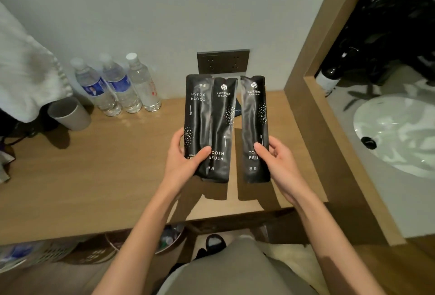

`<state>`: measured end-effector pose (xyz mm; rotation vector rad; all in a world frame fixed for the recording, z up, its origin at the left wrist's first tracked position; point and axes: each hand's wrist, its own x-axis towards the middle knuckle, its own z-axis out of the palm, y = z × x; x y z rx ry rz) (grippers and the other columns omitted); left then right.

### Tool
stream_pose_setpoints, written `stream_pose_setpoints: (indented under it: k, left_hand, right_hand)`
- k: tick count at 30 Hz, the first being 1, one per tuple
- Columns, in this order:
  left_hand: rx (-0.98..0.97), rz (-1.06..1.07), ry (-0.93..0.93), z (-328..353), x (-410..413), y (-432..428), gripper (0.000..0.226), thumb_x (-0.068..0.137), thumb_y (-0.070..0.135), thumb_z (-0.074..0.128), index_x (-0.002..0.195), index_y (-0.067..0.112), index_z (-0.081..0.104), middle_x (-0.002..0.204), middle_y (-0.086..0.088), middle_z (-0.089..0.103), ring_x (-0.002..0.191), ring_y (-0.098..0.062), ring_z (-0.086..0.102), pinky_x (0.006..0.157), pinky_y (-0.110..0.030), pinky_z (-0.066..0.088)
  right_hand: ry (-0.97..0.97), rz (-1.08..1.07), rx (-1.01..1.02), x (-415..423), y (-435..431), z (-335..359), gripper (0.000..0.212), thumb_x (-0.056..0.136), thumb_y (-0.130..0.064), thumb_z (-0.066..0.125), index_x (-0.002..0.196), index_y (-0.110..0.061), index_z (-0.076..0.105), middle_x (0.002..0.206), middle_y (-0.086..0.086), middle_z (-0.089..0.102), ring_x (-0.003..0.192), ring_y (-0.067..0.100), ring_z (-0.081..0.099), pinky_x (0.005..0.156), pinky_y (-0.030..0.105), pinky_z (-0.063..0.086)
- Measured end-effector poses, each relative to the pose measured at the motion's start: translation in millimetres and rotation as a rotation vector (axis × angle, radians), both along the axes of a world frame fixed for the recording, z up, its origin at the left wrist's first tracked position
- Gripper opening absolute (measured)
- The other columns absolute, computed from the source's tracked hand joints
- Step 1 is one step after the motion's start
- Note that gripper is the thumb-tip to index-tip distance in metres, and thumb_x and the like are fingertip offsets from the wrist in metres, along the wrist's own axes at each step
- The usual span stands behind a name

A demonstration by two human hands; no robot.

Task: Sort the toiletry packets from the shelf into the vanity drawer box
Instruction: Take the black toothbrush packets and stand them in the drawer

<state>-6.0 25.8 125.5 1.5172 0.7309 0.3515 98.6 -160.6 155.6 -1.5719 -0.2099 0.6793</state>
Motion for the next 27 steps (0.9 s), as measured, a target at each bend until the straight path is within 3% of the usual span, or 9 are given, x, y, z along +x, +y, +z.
stream_pose_setpoints:
  k: [4, 10, 14, 17, 20, 27]
  left_hand:
    - [0.07, -0.088, -0.083, 16, -20, -16, 0.083, 0.071, 0.023, 0.081, 0.14, 0.025, 0.035, 0.137, 0.002, 0.052, 0.122, -0.013, 0.055, 0.104, -0.045, 0.045]
    - [0.009, -0.251, -0.149, 30, -60, -49, 0.082, 0.075, 0.012, 0.077, 0.143, 0.02, 0.032, 0.14, 0.002, 0.05, 0.12, -0.01, 0.056, 0.102, -0.043, 0.047]
    - [0.007, -0.377, -0.162, 36, -80, -86, 0.08, 0.076, 0.009, 0.076, 0.143, 0.016, 0.032, 0.139, 0.005, 0.049, 0.12, -0.004, 0.055, 0.103, -0.031, 0.046]
    - [0.003, -0.479, -0.17, 37, -85, -121, 0.08, 0.076, 0.01, 0.076, 0.143, 0.016, 0.033, 0.138, 0.005, 0.05, 0.118, -0.001, 0.056, 0.1, -0.022, 0.046]
    - [0.0, -0.584, -0.179, 37, -83, -161, 0.078, 0.076, 0.01, 0.076, 0.142, 0.019, 0.034, 0.138, 0.005, 0.051, 0.121, -0.005, 0.055, 0.103, -0.031, 0.046]
    - [0.025, -0.754, -0.192, 31, -63, -290, 0.081, 0.07, 0.018, 0.081, 0.14, 0.022, 0.038, 0.135, 0.006, 0.055, 0.119, -0.009, 0.057, 0.104, -0.042, 0.045]
  right_hand:
    - [-0.002, -0.075, 0.115, -34, -10, 14, 0.027, 0.096, -0.013, 0.053, 0.122, -0.01, 0.058, 0.111, 0.005, 0.072, 0.101, 0.016, 0.069, 0.081, 0.023, 0.057]
    - [-0.024, -0.251, 0.183, -98, -36, 15, 0.026, 0.095, -0.012, 0.055, 0.12, -0.008, 0.058, 0.11, 0.006, 0.072, 0.099, 0.015, 0.069, 0.077, 0.023, 0.055]
    - [-0.048, -0.407, 0.207, -139, -68, 15, 0.021, 0.093, -0.005, 0.056, 0.114, -0.008, 0.06, 0.099, -0.005, 0.074, 0.092, 0.004, 0.069, 0.075, 0.016, 0.053]
    - [-0.056, -0.525, 0.203, -161, -101, 18, 0.02, 0.093, -0.005, 0.056, 0.112, -0.01, 0.061, 0.1, -0.003, 0.074, 0.095, 0.007, 0.069, 0.079, 0.019, 0.055]
    - [-0.052, -0.609, 0.203, -176, -145, 20, 0.023, 0.093, -0.006, 0.056, 0.115, -0.008, 0.059, 0.108, 0.007, 0.072, 0.098, 0.015, 0.069, 0.082, 0.024, 0.056]
    - [-0.107, -0.803, 0.184, -190, -275, 19, 0.022, 0.091, -0.001, 0.058, 0.113, -0.003, 0.059, 0.101, 0.007, 0.072, 0.086, 0.01, 0.071, 0.072, 0.019, 0.055]
